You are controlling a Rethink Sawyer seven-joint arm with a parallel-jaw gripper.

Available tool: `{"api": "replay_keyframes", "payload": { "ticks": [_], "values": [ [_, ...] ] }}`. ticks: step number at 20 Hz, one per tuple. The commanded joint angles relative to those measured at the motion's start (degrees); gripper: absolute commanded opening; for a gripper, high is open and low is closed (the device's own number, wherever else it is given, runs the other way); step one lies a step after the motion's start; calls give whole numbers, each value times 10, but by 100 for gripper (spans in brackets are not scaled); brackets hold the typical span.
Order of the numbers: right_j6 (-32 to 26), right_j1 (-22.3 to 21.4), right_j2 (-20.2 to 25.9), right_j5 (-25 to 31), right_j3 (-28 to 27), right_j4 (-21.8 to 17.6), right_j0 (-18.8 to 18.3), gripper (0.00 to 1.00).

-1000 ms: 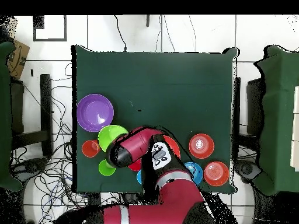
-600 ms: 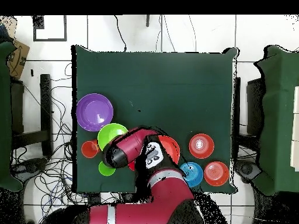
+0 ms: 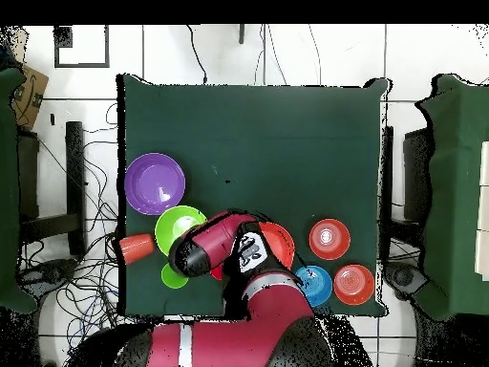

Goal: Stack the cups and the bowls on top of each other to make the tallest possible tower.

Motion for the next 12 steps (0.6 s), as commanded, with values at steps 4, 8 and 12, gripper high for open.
{"api": "replay_keyframes", "payload": {
  "ticks": [4, 8, 12],
  "values": [
    [49, 27, 17, -8, -35, 8, -9, 100],
    [46, 27, 19, -7, -35, 9, -10, 0],
    [41, 27, 19, -6, -34, 12, -11, 0]
  ]
}}
